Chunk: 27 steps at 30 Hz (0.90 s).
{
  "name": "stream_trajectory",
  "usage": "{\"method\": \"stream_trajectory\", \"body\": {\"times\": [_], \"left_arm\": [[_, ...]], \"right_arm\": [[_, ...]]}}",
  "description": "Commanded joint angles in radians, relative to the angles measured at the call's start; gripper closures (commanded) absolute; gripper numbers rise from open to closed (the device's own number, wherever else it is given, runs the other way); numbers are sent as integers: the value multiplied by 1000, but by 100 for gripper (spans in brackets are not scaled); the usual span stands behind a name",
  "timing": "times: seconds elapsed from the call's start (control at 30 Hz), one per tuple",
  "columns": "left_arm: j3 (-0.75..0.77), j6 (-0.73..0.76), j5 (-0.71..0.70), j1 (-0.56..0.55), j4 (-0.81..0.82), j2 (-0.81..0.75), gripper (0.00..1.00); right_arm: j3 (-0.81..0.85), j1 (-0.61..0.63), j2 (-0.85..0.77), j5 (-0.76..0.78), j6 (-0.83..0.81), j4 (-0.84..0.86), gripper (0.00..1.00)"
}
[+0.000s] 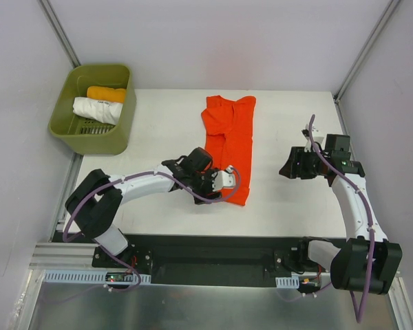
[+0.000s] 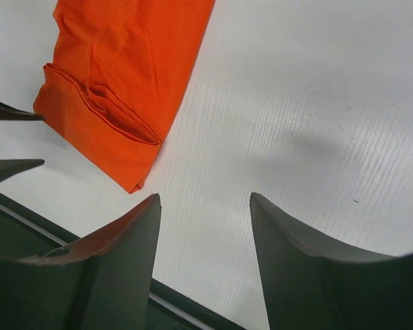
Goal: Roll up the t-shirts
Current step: Roll the T-shirt to the center of the board.
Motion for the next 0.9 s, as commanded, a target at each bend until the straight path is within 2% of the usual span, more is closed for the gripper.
{"method": "stream_trajectory", "body": {"times": [0.0,0.17,0.37,0.53,0.67,0.7,0.77,0.8,0.87], "left_arm": [[-49,169,6,-30,17,-41,43],[-86,294,-16,-30,70,-26,40],[-97,348,-27,-32,81,2,40],[-99,377,-43,-40,83,45,45],[-85,447,-45,-63,29,74,62],[-71,455,-45,-69,-1,85,73],[-16,411,-39,-76,-90,117,83],[2,389,-24,-76,-121,126,100],[39,331,10,-76,-198,125,100]], "right_arm": [[-10,-9,-3,-34,-1,17,42],[-20,-9,-9,-36,2,20,42],[-33,-13,-18,-37,-7,9,42],[-43,-14,-12,-40,-9,19,41],[-43,-14,-17,-33,-31,29,41],[-43,-13,-20,-31,-54,32,42],[-40,-8,-18,-31,-88,28,42],[-42,-6,-26,-30,-145,22,42],[-53,6,-54,-49,-217,23,42]]}}
